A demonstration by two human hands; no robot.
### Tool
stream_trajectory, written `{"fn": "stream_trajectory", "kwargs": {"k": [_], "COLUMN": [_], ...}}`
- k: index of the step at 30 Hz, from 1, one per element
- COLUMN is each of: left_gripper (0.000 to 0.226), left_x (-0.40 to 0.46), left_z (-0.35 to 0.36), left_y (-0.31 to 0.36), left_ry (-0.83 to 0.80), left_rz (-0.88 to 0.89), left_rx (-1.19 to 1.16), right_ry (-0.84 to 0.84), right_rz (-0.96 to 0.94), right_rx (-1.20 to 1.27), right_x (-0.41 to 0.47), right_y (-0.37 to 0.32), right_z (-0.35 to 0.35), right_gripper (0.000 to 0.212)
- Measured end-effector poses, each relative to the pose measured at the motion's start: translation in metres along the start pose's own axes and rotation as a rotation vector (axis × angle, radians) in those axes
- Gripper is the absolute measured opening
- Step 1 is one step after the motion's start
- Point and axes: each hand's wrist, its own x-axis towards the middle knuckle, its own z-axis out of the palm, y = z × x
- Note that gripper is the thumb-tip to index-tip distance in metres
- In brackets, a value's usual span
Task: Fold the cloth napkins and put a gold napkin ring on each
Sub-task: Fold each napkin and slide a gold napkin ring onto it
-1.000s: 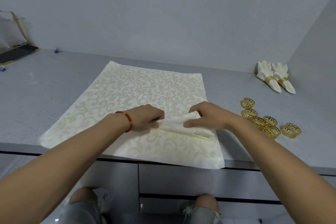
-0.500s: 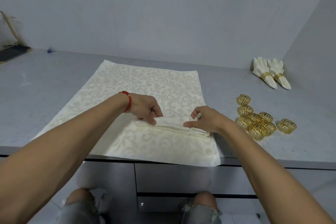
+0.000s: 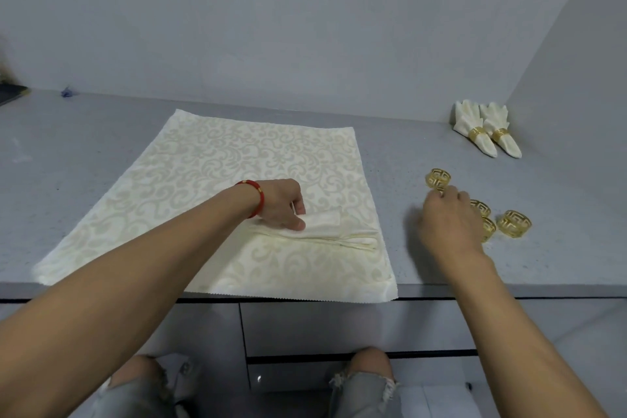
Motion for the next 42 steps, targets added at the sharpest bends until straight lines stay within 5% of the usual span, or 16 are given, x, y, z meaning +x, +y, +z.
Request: {"fn": "stream_trajectory", "kwargs": {"k": [3,6,14,17,22,29,33,38,42], "left_gripper": [0.018,0.01,0.025,0.032,0.033,0.032,0.013,0.019,0.051], "left_x": [-0.004,-0.013,-0.029,-0.027,-0.027,-0.033,-0.036,-0.043,-0.048], "left_z": [-0.006,-0.007,0.009,0.017,0.026,0.044,0.055,0.039,0.026], "left_y": [-0.011,-0.021,-0.037,-0.036,-0.036,-0.031,-0.028,-0.03,-0.04], "left_ry": [-0.106,-0.223,-0.059,0.178,0.35,0.316,0.205,0.189,0.278], "left_rz": [0.049,0.071,0.005,0.086,0.185,0.256,0.248,0.211,0.347], "left_rx": [-0.262,-0.581,-1.47,-1.825,-1.977,-1.949,-1.876,-1.697,-1.889], "right_ry": [-0.052,0.07,-0.151,-0.296,-0.438,-0.319,-0.162,0.034,0.111], "right_rz": [0.01,-0.089,0.139,0.228,0.141,-0.042,-0.187,-0.302,-0.346], "right_rx": [-0.116,0.065,1.431,1.789,1.781,1.762,1.618,1.378,1.273], "right_x": [-0.007,-0.006,-0.031,-0.05,-0.077,-0.073,-0.059,-0.058,-0.063], "right_y": [0.011,0.008,-0.043,-0.071,-0.113,-0.138,-0.148,-0.151,-0.149], "right_z": [0.013,0.022,-0.024,-0.032,-0.035,-0.04,-0.047,-0.047,-0.037], "right_gripper": [0.02,0.01,0.005,0.032,0.05,0.045,0.04,0.039,0.041]}}
